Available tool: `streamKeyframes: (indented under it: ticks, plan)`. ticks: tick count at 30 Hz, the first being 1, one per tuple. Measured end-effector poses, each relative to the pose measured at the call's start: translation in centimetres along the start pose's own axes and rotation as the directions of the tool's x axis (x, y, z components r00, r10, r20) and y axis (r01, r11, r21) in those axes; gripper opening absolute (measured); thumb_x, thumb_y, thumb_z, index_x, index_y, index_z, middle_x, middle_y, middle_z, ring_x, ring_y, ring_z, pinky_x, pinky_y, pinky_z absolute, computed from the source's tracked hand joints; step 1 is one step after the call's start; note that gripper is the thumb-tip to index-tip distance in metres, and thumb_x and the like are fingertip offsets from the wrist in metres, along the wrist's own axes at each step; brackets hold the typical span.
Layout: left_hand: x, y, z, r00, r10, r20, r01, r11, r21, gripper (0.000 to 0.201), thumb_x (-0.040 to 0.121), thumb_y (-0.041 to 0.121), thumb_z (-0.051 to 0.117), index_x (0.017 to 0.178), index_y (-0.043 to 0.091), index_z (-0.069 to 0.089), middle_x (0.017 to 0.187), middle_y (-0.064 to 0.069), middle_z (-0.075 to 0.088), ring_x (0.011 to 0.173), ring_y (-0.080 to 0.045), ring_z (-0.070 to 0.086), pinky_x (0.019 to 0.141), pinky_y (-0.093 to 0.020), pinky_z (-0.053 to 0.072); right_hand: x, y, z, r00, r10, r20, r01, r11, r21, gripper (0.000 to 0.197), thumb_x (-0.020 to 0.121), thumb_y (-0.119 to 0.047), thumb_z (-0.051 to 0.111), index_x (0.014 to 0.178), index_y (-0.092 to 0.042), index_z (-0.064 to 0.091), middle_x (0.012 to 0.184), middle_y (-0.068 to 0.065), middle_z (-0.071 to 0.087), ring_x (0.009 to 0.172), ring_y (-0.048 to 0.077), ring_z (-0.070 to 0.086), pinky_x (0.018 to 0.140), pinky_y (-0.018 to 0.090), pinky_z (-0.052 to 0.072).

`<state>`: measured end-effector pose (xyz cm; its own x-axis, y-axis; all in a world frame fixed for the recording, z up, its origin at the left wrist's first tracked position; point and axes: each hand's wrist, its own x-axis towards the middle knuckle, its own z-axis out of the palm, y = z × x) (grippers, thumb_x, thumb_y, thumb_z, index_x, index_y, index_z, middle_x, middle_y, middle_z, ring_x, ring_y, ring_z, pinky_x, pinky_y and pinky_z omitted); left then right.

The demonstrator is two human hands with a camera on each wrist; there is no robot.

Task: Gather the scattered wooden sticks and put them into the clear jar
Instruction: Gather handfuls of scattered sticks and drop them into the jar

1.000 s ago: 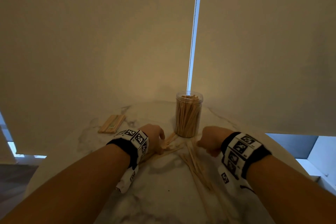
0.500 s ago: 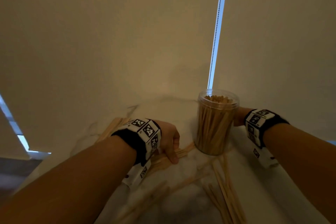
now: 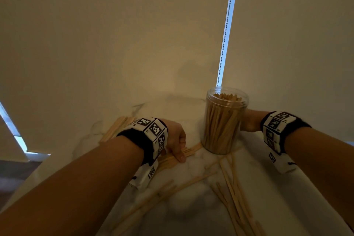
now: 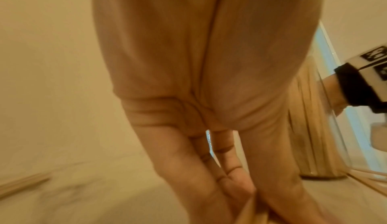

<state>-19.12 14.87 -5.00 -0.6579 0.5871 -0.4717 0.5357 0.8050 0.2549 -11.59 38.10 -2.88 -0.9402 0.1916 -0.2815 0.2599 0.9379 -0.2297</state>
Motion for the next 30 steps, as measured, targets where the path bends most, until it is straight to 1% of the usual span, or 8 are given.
streamKeyframes:
  ticks: [3,6,8,12,19,22,24,30]
  plan:
    - [-0.6,0.0,0.3,1.000,0.006,-0.031,-0.006,1.000,-0.003,0.050,0.076,0.032,0.086,0.116,0.013,0.065,0.120,-0.012,0.068,0.068,-0.013,0.061,0.070,-0.027,0.058,-1.3,0.7,0.6,0.999,0.004,0.045,-0.001,0.997,-0.079,0.031,0.092,-0.013,0.059,0.123,-0.013,0.065,0.125,-0.003,0.060,0.116,0.020,0.057,0.103,0.033,0.043]
    - [-1.6,0.4,0.6,0.997,0.013,-0.077,-0.010,0.999,0.040,0.049,0.077,0.035,0.084,0.116,0.013,0.065,0.120,-0.011,0.068,0.063,-0.010,0.059,0.056,-0.017,0.052,-2.9,0.8,1.4,0.998,0.029,0.063,-0.021,0.991,-0.129,0.030,0.087,-0.031,0.063,0.112,-0.016,0.071,0.111,0.000,0.068,0.103,0.018,0.061,0.098,0.034,0.047]
    - [-2.5,0.8,1.0,0.991,0.025,-0.134,-0.014,0.996,0.085,0.048,0.080,0.036,0.082,0.118,0.012,0.065,0.120,-0.008,0.068,0.063,-0.010,0.056,0.052,-0.016,0.047,-4.9,-0.1,2.0,0.995,0.048,0.084,-0.032,0.983,-0.181,0.041,0.093,-0.042,0.054,0.124,-0.017,0.065,0.122,0.001,0.063,0.112,0.020,0.058,0.102,0.035,0.043]
    - [-4.4,1.0,2.2,0.970,0.057,-0.235,-0.034,0.994,0.101,0.047,0.082,0.037,0.080,0.119,0.012,0.066,0.119,-0.005,0.067,0.081,-0.016,0.056,0.070,-0.023,0.045,-8.7,-2.5,3.6,0.990,-0.013,0.137,0.043,0.975,-0.219,0.051,0.096,-0.052,0.050,0.135,-0.019,0.056,0.136,0.001,0.055,0.123,0.022,0.052,0.103,0.033,0.038]
    - [-7.2,0.5,3.7,0.966,-0.050,-0.252,0.090,0.985,0.150,0.065,0.073,0.061,0.077,0.117,0.016,0.060,0.112,-0.003,0.063,0.101,-0.024,0.059,0.084,-0.030,0.045,-12.5,-5.1,5.0,0.993,-0.008,0.116,0.052,0.925,-0.377,0.037,0.100,-0.038,0.047,0.111,-0.008,0.066,0.099,0.006,0.062,0.085,0.020,0.054,0.075,0.030,0.041]
    - [-7.5,0.8,4.4,0.966,-0.095,-0.242,0.149,0.966,0.213,0.068,0.077,0.062,0.073,0.115,0.007,0.061,0.110,-0.006,0.065,0.098,-0.026,0.061,0.085,-0.035,0.050,-14.3,-5.7,5.1,0.989,0.076,0.124,-0.027,0.934,-0.355,0.062,0.092,-0.070,0.041,0.091,-0.012,0.064,0.082,0.001,0.059,0.072,0.016,0.053,0.077,0.032,0.046]
    - [-7.6,1.4,4.9,0.963,-0.063,-0.262,0.121,0.970,0.211,0.061,0.082,0.056,0.072,0.115,0.005,0.066,0.109,-0.008,0.069,0.096,-0.026,0.064,0.086,-0.035,0.052,-15.3,-6.1,5.5,0.984,0.100,0.146,-0.039,0.927,-0.372,0.071,0.082,-0.080,0.046,0.093,-0.012,0.065,0.085,0.002,0.061,0.072,0.016,0.054,0.074,0.030,0.045]
    - [-8.8,3.7,5.7,0.964,-0.030,-0.263,0.102,0.959,0.266,0.033,0.096,0.027,0.062,0.113,-0.001,0.064,0.098,-0.015,0.067,0.109,-0.033,0.064,0.084,-0.036,0.051,-15.1,-7.0,7.0,0.993,0.019,0.120,0.010,0.970,-0.242,0.042,0.087,-0.043,0.069,0.056,-0.017,0.058,0.055,-0.002,0.057,0.058,0.017,0.055,0.062,0.027,0.047]
